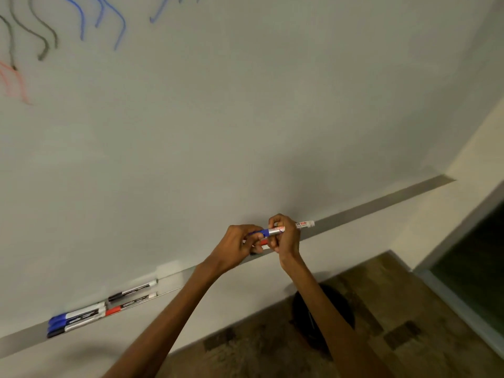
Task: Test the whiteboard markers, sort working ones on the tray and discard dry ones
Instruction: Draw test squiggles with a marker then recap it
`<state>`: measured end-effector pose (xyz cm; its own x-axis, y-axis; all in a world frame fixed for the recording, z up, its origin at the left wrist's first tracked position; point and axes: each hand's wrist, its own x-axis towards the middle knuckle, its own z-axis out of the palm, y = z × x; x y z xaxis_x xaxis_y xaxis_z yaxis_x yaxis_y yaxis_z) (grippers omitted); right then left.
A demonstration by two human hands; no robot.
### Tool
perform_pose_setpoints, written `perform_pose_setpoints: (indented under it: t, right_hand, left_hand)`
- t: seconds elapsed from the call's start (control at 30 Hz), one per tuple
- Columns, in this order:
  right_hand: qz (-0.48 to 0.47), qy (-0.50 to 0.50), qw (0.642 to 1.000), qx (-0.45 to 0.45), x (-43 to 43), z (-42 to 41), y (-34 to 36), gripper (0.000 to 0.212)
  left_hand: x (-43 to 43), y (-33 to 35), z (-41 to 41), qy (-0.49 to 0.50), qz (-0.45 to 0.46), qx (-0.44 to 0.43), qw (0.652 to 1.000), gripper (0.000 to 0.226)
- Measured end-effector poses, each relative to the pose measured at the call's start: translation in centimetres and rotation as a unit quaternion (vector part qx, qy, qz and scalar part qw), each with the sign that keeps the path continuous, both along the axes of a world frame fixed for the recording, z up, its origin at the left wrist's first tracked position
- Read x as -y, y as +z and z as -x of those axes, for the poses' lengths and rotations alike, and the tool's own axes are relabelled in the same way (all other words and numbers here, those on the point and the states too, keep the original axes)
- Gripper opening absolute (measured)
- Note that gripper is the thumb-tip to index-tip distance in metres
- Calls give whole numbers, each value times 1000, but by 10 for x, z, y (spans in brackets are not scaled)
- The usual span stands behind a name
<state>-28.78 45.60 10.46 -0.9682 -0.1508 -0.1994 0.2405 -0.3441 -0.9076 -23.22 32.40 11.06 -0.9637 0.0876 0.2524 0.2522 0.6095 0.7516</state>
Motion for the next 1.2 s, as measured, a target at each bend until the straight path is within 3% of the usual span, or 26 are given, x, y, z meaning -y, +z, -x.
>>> perform_pose_setpoints:
  t: [0.13,0.23,0.43,0.53,0.67,0.77,0.87,0.97,1.13,1.2]
  right_hand:
    - [-5,-8,1000,23,-27,19,-18,35]
    - [-6,1,998,62,-50,33,-36,35]
    - [-37,16,990,138,-97,57,-78,28]
    - [-78,1,988,136,-126,70,-100,14]
    - [-110,-16,985,135,-170,89,-127,33]
    - [-149,-11,983,111,-204,100,-144,29]
    - [-264,11,962,65,-235,108,-164,17]
    - [-368,63,927,38,-256,117,-194,20]
    - [-448,77,891,11,-276,122,-244,18]
    - [-468,73,880,1,-282,122,-260,16]
  left_hand:
    - [-28,-14,19,-17,-47,35,998,34]
    - [-44,-30,41,-24,24,22,999,19]
    - [-77,-73,82,-39,107,34,993,16]
    - [-95,-96,101,-24,116,48,992,22]
    - [-113,-131,125,-29,123,106,986,23]
    - [-127,-153,142,-32,131,121,984,21]
    - [-144,-177,156,-39,157,126,979,18]
    - [-163,-201,166,-43,165,144,975,16]
    - [-193,-235,174,-68,165,242,954,40]
    - [-199,-253,178,-71,182,285,939,36]
